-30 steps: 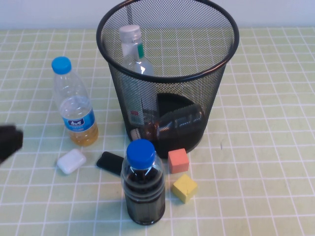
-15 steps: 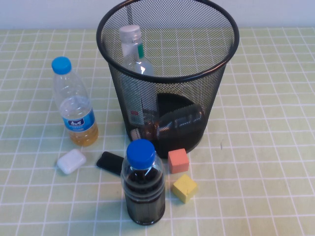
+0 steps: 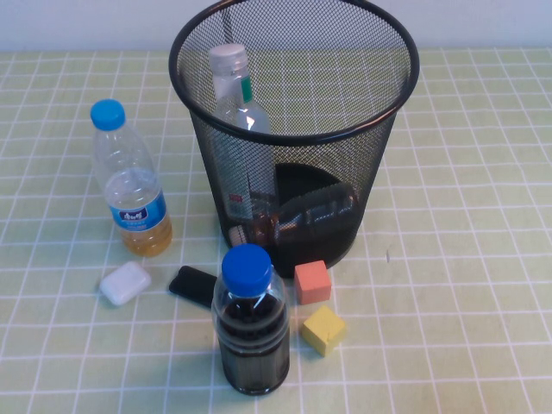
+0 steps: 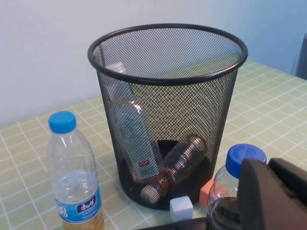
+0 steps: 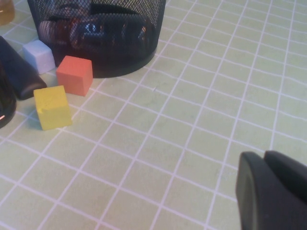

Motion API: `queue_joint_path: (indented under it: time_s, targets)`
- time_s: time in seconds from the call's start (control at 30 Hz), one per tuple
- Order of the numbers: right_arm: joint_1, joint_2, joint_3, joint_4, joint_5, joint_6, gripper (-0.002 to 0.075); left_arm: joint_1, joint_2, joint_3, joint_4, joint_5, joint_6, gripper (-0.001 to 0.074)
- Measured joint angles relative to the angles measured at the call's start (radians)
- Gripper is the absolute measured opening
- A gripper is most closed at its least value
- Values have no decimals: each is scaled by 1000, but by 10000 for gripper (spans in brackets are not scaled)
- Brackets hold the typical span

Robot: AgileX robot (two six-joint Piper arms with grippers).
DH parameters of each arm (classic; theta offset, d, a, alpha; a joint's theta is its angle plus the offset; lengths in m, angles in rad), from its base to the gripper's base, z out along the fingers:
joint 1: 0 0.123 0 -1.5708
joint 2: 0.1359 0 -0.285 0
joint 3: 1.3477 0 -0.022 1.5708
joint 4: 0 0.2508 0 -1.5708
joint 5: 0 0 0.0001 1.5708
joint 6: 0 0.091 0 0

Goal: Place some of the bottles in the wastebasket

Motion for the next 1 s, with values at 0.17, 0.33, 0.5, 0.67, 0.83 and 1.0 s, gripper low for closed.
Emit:
queue_joint_path:
  time_s: [0.17,0.33,0.5,0.67,0.83,1.0]
  targets:
    - [0,0,0,0,0,2,-8,0,0,2,-8,0,0,-1]
    - [0,0,0,-1,0,2,-8,0,-22,64,22,-101,0,-1]
    - [0,0,0,-3,0,2,-8,7,-127,239,100,-337,0,-2]
    - [0,-2,0,-3,0,2,-8,100,-239,430,106,-393,-6,-1]
    - [0,-2,0,-5,0,2,-8,198,-283,572,145,-395,-120,-2]
    - [0,-2,0,-5,0,2,-8,225,-285,660,300,-401,-354,-1]
